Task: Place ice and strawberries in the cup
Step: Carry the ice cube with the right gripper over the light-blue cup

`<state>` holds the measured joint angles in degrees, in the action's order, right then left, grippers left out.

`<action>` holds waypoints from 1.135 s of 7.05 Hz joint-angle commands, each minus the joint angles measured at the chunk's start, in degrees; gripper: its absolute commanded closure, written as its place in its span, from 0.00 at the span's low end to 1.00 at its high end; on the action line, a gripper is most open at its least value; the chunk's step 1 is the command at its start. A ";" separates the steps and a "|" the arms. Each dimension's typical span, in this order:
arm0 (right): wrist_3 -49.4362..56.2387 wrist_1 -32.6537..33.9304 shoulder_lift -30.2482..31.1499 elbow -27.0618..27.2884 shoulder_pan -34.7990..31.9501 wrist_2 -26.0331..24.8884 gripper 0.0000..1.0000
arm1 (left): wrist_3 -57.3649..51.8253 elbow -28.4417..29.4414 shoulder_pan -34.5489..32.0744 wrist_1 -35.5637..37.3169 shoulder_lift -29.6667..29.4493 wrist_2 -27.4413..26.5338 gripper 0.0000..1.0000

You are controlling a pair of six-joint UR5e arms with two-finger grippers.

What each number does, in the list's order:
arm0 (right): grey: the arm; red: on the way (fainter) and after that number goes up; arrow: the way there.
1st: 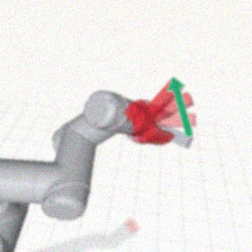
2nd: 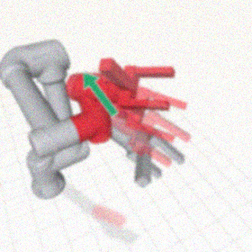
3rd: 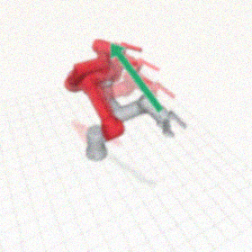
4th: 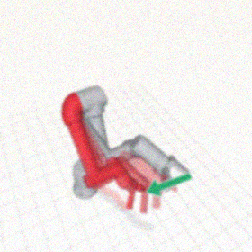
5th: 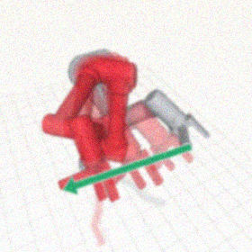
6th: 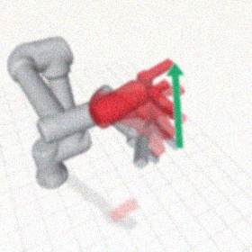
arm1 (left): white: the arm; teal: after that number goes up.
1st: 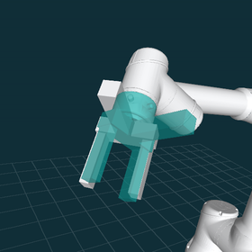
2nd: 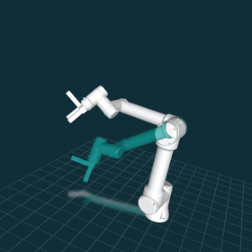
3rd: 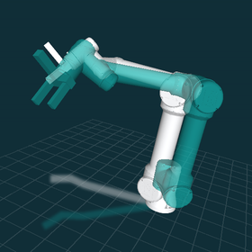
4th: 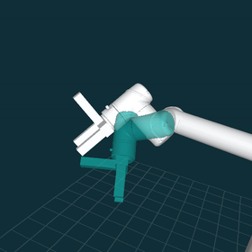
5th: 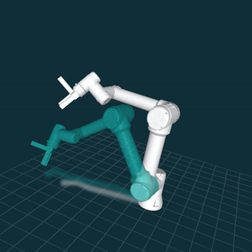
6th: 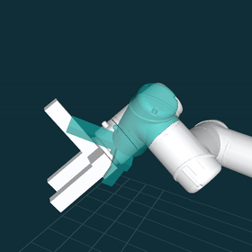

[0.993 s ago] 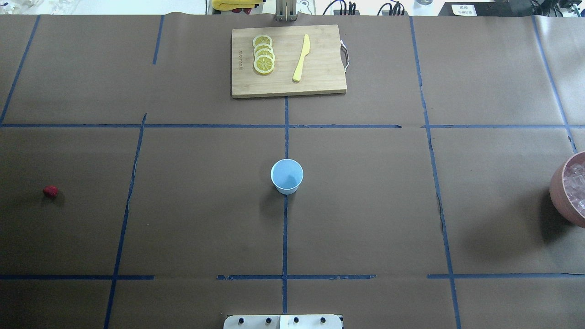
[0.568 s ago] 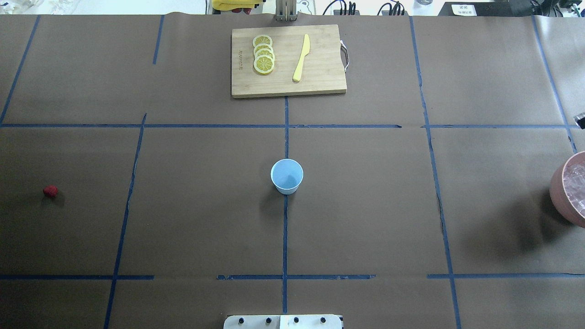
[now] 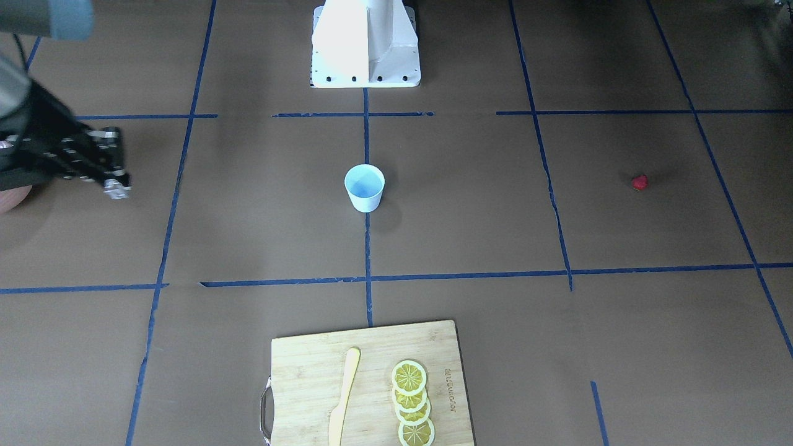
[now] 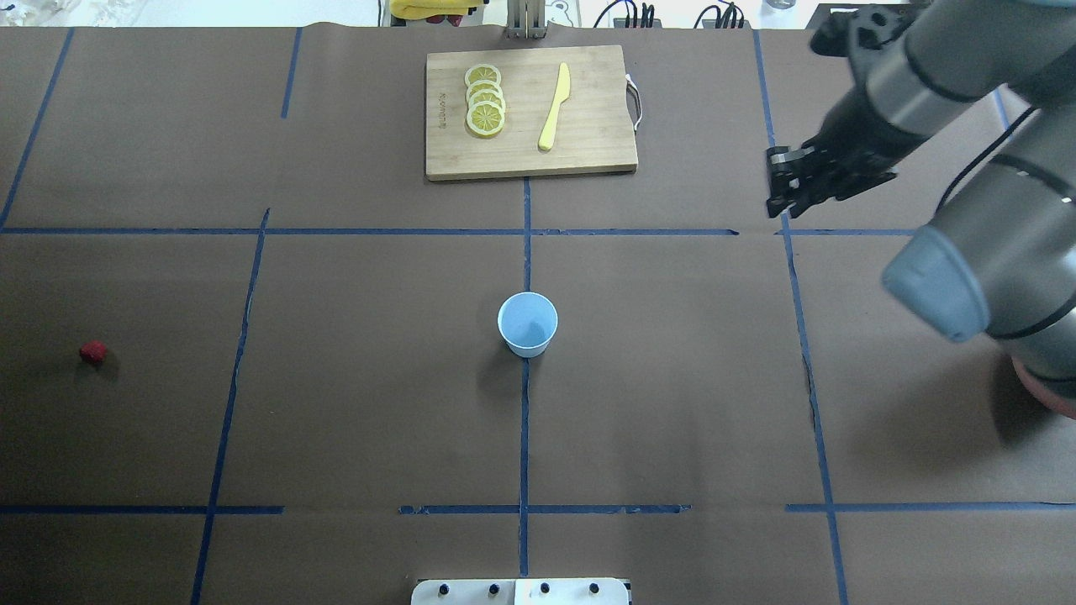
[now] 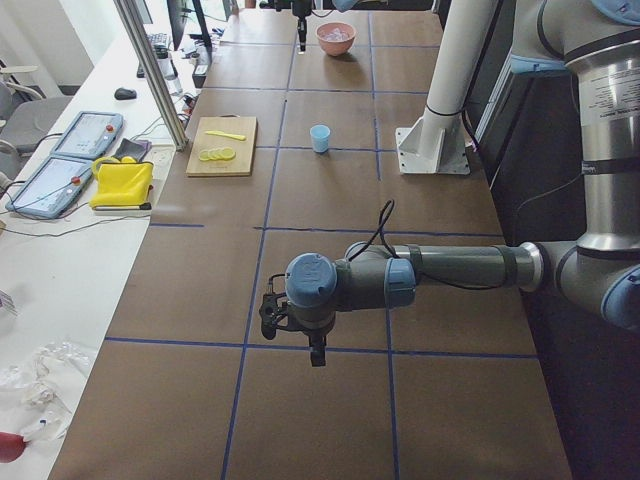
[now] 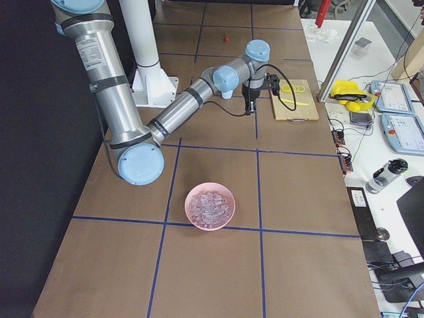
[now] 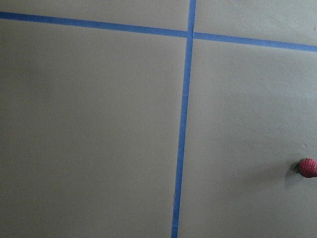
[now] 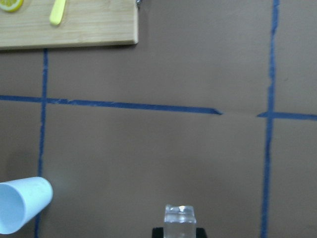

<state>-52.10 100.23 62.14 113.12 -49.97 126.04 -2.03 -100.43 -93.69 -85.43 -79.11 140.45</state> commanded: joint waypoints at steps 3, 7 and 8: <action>-20.24 0.05 -16.93 -9.81 21.31 -17.93 1.00 | -0.17 0.41 0.00 0.00 0.09 0.00 0.00; -19.53 -0.30 -22.48 -19.75 21.40 -20.74 0.98 | -0.17 -0.12 0.00 0.09 0.09 0.00 0.00; -19.53 -0.30 -22.50 -19.69 22.01 -20.75 0.98 | -0.08 -0.21 0.00 0.09 0.09 0.00 0.00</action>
<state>-71.72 99.97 40.43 94.72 -28.45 105.54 -2.18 -100.45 -93.69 -85.35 -79.02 140.45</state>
